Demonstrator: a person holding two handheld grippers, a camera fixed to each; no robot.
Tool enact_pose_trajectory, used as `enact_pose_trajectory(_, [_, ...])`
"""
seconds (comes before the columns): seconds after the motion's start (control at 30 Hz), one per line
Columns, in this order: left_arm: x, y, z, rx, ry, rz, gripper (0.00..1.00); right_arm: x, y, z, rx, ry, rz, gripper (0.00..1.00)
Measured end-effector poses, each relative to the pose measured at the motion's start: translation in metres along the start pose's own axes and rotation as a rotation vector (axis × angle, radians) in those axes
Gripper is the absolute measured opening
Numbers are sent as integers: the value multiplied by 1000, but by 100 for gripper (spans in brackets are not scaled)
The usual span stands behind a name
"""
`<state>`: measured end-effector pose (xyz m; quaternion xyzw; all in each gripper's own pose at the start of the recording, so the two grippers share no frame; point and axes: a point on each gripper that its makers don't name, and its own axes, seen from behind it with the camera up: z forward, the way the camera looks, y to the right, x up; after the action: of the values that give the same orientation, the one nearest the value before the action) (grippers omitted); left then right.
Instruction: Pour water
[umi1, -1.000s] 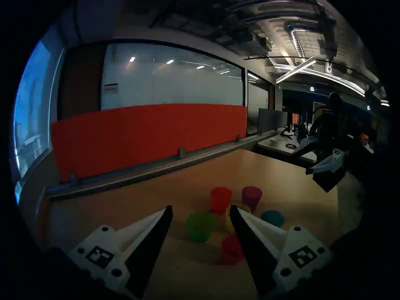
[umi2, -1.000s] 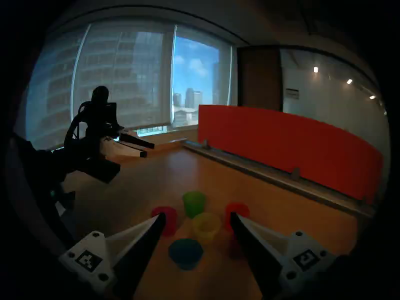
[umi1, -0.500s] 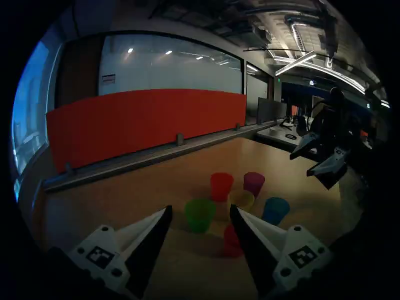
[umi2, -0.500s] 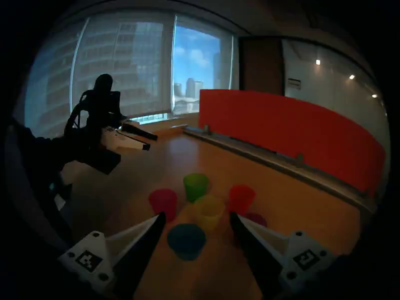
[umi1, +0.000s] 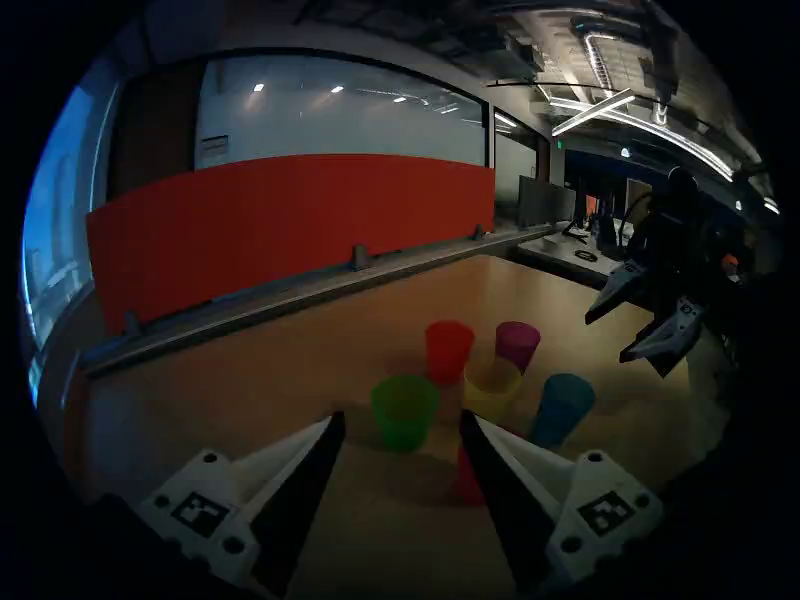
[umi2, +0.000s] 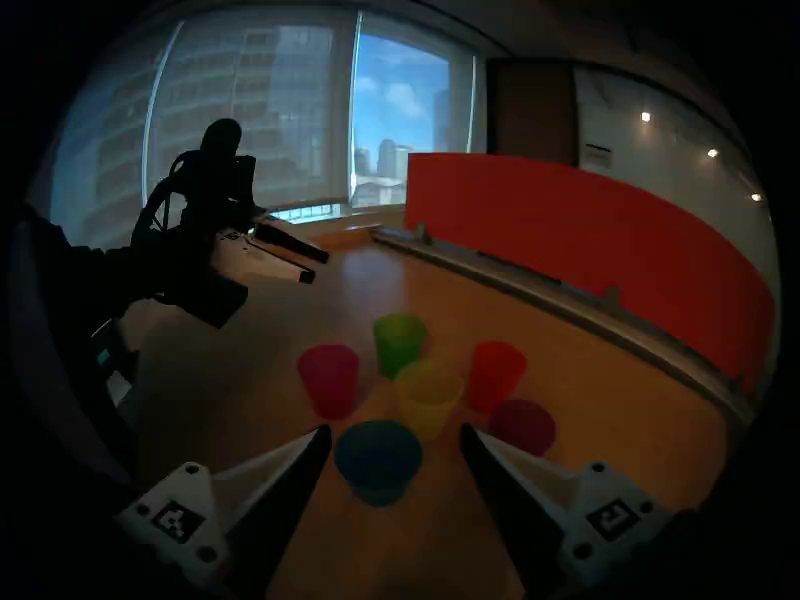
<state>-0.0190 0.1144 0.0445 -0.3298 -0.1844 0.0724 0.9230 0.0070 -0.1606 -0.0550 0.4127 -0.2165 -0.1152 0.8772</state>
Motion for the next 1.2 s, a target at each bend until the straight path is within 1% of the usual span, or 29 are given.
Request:
enact_pose_trajectory(0.27, [-10,-3,14,-7,-27,-9,85,-18,0,11,2,-33,1,99])
enact_pose_trajectory(0.6, [-21,-3,31,-21,-58,-4,84,-38,-5,26,14,-66,-1,99])
enact_pose_trajectory(0.9, [-26,-2,40,-27,-78,4,84,-52,-10,35,27,-93,-11,99])
enact_pose_trajectory(1.2, [-30,-1,48,-40,-93,2,85,-63,-13,46,34,-113,-20,99])
